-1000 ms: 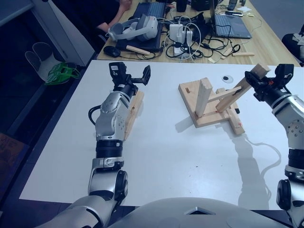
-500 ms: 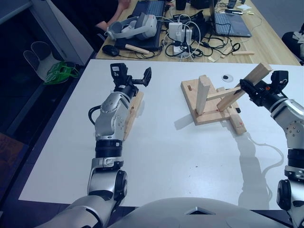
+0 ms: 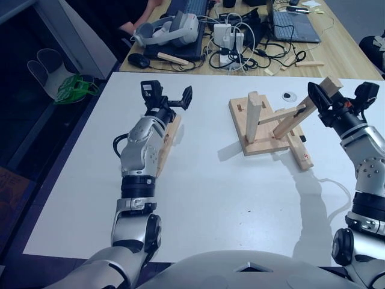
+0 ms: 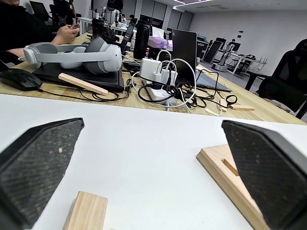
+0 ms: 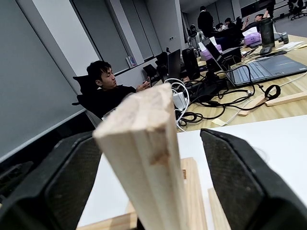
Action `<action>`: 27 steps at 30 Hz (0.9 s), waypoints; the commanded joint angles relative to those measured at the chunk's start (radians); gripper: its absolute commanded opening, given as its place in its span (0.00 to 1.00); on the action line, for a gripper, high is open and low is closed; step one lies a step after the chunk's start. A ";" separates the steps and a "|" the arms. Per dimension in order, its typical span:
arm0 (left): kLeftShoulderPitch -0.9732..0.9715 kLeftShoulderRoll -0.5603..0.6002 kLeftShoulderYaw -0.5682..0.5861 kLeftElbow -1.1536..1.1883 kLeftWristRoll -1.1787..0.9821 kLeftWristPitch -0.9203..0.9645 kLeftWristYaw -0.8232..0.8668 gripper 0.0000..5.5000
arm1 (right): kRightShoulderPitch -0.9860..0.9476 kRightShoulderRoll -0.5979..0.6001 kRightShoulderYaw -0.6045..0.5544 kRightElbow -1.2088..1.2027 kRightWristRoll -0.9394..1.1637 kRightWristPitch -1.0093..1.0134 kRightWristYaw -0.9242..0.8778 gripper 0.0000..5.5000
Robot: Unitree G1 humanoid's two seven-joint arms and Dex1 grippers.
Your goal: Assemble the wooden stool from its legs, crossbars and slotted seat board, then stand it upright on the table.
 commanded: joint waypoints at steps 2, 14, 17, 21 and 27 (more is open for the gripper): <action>-0.017 0.000 0.005 0.010 -0.007 0.012 -0.001 0.98 | 0.013 -0.030 0.055 -0.021 -0.069 0.007 0.014 0.66; -0.015 -0.003 0.002 0.012 -0.002 0.011 0.005 0.98 | 0.034 -0.162 0.272 0.136 -0.323 0.178 -0.018 0.66; -0.015 -0.007 0.001 0.011 -0.001 0.009 0.008 0.98 | 0.039 -0.174 0.286 0.142 -0.340 0.131 0.018 0.66; -0.015 -0.010 0.001 0.010 -0.003 0.008 0.008 0.98 | 0.016 -0.124 0.162 0.120 -0.243 0.042 0.064 0.66; -0.016 -0.011 0.006 0.017 -0.014 0.011 -0.001 0.98 | -0.032 -0.044 0.064 0.042 -0.211 -0.102 0.022 0.66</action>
